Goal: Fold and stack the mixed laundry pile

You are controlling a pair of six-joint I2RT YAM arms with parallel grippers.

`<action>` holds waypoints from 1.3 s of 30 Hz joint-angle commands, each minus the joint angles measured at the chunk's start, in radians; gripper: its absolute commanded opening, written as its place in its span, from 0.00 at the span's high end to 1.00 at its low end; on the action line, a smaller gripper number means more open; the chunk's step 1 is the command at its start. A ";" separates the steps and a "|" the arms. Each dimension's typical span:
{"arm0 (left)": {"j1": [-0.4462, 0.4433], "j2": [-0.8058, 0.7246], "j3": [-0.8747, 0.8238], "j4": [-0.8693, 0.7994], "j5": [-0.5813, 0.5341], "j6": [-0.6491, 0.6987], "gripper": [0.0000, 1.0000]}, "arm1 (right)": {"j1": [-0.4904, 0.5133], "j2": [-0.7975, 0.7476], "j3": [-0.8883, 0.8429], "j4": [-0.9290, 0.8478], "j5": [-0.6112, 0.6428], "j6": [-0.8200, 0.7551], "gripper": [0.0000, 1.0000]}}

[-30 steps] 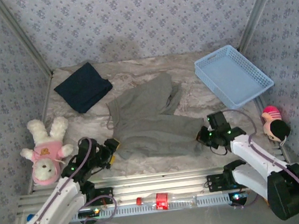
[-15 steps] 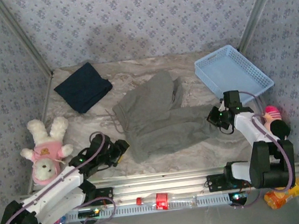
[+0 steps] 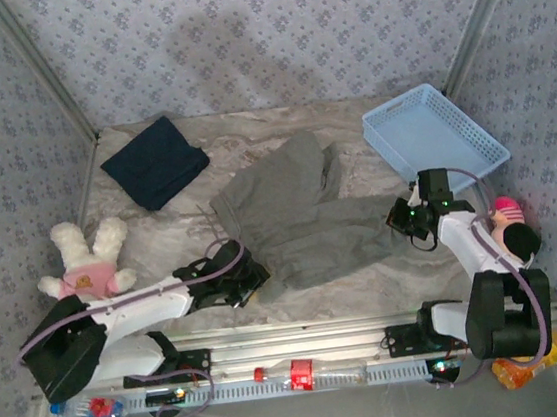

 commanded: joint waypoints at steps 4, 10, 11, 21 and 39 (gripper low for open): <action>-0.006 0.122 0.071 -0.006 -0.036 -0.007 0.53 | -0.003 -0.040 -0.006 -0.070 -0.001 -0.039 0.96; 0.049 0.212 0.092 0.000 -0.022 0.122 0.52 | -0.004 -0.092 -0.014 -0.103 0.016 -0.056 0.97; 0.071 0.211 0.099 -0.026 -0.021 0.158 0.82 | -0.003 -0.104 -0.013 -0.109 0.017 -0.054 0.97; 0.359 0.016 0.209 -0.476 -0.057 0.662 1.00 | 0.076 -0.222 -0.011 -0.153 -0.004 0.030 0.97; 0.428 -0.250 0.195 -0.645 0.062 0.424 0.28 | 0.308 -0.295 0.059 -0.478 0.203 0.186 0.26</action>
